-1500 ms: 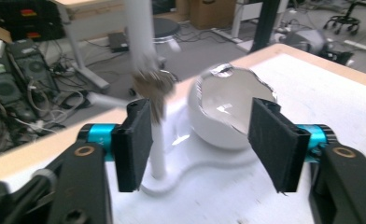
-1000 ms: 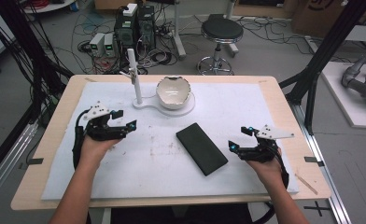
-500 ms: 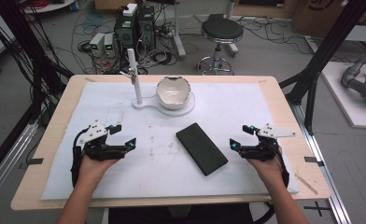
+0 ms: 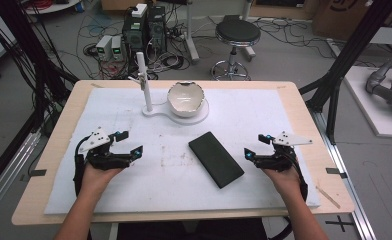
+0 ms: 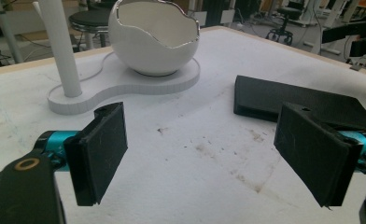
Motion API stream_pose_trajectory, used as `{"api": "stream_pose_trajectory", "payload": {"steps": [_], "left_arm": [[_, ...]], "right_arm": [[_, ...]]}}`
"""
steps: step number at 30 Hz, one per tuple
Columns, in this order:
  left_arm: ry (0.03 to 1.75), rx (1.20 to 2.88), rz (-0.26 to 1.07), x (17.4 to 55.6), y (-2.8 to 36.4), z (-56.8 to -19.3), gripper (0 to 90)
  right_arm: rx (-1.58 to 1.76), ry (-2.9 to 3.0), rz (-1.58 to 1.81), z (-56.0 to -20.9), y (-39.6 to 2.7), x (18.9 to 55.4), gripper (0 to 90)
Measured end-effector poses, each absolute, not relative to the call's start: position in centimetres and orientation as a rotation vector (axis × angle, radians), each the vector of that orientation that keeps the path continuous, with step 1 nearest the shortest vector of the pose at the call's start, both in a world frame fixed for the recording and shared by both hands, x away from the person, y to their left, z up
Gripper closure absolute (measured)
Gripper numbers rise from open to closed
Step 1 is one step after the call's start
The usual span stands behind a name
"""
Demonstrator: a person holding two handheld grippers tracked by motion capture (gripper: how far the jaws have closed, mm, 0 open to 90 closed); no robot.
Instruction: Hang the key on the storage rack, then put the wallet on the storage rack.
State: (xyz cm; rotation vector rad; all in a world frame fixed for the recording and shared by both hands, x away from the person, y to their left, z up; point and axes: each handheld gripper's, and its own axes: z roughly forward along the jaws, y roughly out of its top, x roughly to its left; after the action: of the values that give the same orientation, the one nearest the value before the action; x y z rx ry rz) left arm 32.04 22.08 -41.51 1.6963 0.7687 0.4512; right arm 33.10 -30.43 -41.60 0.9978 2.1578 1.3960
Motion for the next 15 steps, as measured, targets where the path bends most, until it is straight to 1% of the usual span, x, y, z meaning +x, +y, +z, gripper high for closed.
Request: {"api": "stream_pose_trajectory", "payload": {"steps": [7, 15], "left_arm": [[0.768, 1.735, 0.432, 32.39, 21.52, -41.74, 17.3], [0.772, 1.731, 0.421, 32.44, 21.79, -42.00, 17.3]], "right_arm": [[0.982, 2.172, 1.405, -41.59, -30.35, 33.02, 17.6], [1.021, 2.221, 1.419, -41.67, -30.08, 32.88, 17.6]]}}
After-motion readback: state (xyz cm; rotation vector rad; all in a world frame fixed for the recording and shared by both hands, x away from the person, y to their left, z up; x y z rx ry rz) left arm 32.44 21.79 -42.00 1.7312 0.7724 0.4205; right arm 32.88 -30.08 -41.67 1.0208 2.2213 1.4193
